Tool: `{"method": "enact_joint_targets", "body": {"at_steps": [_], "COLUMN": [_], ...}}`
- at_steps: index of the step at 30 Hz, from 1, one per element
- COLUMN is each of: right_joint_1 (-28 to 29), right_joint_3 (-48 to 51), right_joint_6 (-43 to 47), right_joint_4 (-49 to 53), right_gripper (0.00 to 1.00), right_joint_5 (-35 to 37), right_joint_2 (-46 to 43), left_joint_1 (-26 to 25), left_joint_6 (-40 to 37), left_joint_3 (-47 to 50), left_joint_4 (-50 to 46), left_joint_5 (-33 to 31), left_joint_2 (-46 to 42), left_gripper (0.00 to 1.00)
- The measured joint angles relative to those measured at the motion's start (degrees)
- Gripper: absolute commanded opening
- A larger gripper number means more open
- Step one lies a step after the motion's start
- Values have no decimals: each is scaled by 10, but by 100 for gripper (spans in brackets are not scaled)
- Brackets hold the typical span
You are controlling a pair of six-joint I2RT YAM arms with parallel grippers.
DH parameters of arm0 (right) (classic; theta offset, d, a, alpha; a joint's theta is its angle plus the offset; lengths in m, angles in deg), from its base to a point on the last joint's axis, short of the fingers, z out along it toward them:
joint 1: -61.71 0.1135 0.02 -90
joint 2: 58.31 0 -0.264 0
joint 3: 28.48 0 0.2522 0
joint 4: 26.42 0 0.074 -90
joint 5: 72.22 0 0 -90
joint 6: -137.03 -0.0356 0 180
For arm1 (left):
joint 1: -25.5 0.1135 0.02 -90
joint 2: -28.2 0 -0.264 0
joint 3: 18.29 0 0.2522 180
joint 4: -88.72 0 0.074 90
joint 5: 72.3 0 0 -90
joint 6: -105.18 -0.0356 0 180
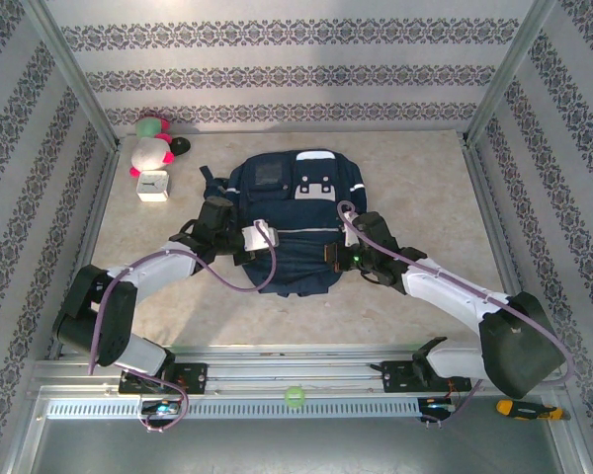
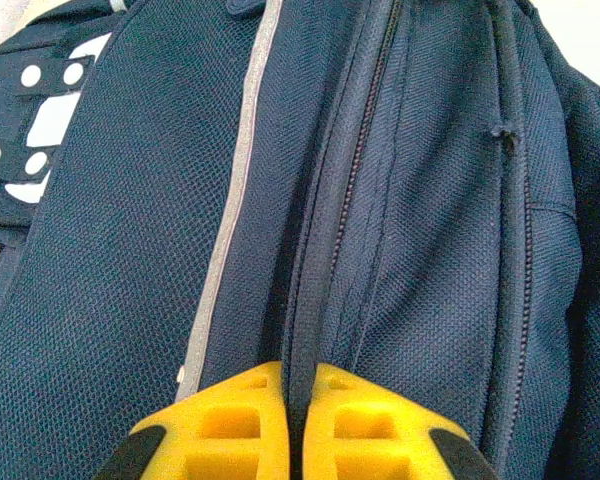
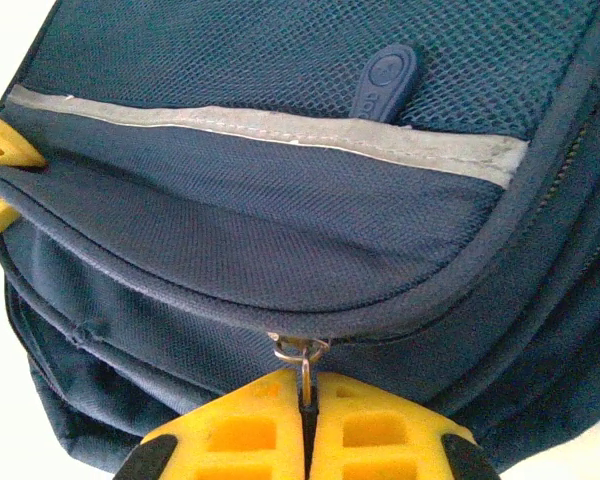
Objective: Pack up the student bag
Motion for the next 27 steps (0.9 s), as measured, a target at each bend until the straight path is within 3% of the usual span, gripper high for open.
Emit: {"method": "enact_joint_targets", "body": {"at_steps": [1, 2, 6, 12, 19, 21, 23, 25, 27], "right_joint_1": [0, 0, 0, 0, 0, 0, 0, 0, 0], "right_joint_3": [0, 0, 0, 0, 0, 0, 0, 0, 0], "right_joint_6": [0, 0, 0, 0, 0, 0, 0, 0, 0], "right_joint_4": [-1, -2, -10, -12, -12, -12, -12, -12, -11], "right_gripper": [0, 0, 0, 0, 0, 0, 0, 0, 0], "right_joint_5": [-3, -7, -26, -32, -34, -35, -38, -39, -39], "right_joint_2": [0, 2, 9, 9, 9, 9, 9, 9, 9], "left_joint_1": [1, 1, -11, -98, -135, -138, -140, -141, -142], "left_joint_6": [-2, -3, 9, 10, 10, 10, 12, 17, 21], "left_joint_3": [0, 0, -26, -103, -158, -169, -173, -176, -179], "left_joint_4": [-3, -7, -67, -73, -74, -73, -73, -71, -71], "left_joint_5": [0, 2, 10, 3, -20, -23, -25, -32, -40], "left_joint_2": [-2, -5, -49, -52, 71, 99, 116, 130, 136], "left_gripper": [51, 58, 67, 67, 66, 63, 54, 24, 10]}}
